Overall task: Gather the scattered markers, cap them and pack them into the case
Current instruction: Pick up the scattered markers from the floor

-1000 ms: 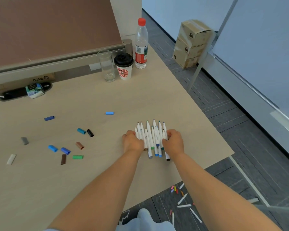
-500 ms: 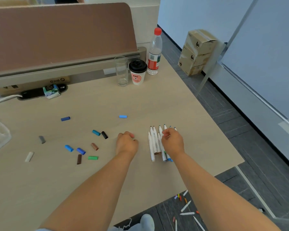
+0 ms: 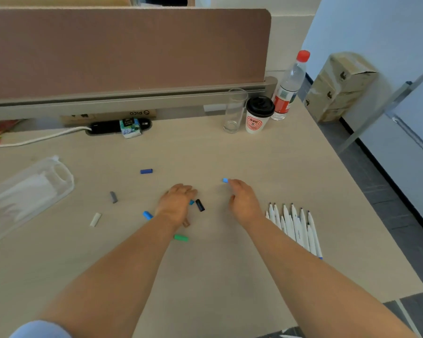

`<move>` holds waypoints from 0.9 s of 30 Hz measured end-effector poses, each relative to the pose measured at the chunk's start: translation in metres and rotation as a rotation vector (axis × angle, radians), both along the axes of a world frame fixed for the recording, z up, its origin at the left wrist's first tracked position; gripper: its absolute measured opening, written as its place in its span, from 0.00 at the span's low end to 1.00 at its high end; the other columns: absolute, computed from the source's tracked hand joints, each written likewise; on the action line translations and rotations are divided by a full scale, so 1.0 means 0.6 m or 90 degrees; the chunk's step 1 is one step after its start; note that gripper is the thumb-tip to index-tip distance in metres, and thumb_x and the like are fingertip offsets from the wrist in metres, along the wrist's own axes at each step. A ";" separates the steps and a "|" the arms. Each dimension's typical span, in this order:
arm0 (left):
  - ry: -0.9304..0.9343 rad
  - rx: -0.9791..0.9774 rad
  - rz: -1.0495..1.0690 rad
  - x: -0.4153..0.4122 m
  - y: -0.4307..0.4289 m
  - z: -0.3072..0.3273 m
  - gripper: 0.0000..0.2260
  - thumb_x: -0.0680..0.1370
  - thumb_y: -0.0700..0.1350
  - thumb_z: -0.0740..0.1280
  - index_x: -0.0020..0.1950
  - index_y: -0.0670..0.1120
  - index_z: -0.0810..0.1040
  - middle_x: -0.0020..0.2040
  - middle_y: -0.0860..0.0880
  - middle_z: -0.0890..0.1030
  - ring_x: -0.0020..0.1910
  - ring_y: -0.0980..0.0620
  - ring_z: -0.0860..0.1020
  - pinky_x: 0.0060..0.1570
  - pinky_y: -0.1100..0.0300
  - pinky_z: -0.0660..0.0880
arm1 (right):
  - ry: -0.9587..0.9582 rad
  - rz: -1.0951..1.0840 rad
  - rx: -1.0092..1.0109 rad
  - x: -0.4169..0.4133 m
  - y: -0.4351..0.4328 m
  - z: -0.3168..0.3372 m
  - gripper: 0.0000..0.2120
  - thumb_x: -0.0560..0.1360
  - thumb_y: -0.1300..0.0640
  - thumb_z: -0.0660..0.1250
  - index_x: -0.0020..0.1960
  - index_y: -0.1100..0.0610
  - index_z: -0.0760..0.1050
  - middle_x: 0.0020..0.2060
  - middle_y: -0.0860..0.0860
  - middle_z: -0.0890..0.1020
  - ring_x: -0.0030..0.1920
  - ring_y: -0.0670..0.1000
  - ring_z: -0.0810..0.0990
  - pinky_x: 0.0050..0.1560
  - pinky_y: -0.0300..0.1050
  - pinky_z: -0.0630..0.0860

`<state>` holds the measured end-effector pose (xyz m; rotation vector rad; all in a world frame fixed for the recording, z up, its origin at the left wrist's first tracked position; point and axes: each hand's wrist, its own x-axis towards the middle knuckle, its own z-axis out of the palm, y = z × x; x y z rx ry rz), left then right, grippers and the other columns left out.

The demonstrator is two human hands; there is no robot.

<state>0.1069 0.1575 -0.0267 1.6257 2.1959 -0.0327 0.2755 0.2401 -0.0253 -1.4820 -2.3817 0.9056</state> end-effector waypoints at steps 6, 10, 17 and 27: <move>0.127 -0.022 -0.076 -0.026 -0.001 -0.012 0.17 0.79 0.40 0.58 0.67 0.51 0.70 0.62 0.49 0.72 0.62 0.48 0.69 0.56 0.58 0.67 | -0.232 0.120 -0.008 -0.030 0.023 -0.007 0.32 0.77 0.70 0.50 0.77 0.53 0.46 0.77 0.52 0.45 0.77 0.53 0.43 0.75 0.47 0.49; 0.129 -0.010 -0.042 -0.035 -0.009 -0.022 0.13 0.79 0.41 0.58 0.63 0.47 0.71 0.60 0.48 0.72 0.59 0.49 0.71 0.51 0.58 0.68 | -0.249 0.109 0.024 -0.040 0.021 -0.016 0.26 0.78 0.67 0.52 0.74 0.54 0.59 0.75 0.51 0.57 0.73 0.54 0.55 0.68 0.44 0.62; 0.098 0.033 0.044 -0.054 -0.035 -0.011 0.22 0.75 0.34 0.59 0.69 0.44 0.62 0.62 0.46 0.69 0.59 0.46 0.69 0.54 0.58 0.67 | -0.256 0.094 0.052 -0.070 -0.008 -0.018 0.11 0.77 0.65 0.55 0.57 0.59 0.71 0.57 0.55 0.74 0.59 0.56 0.70 0.48 0.46 0.69; -0.001 0.046 0.106 -0.104 -0.099 0.008 0.19 0.75 0.33 0.57 0.65 0.42 0.66 0.63 0.44 0.66 0.61 0.45 0.68 0.57 0.55 0.68 | -0.193 0.019 -0.021 -0.118 -0.046 -0.010 0.14 0.80 0.56 0.56 0.60 0.65 0.69 0.60 0.59 0.71 0.59 0.59 0.72 0.56 0.47 0.68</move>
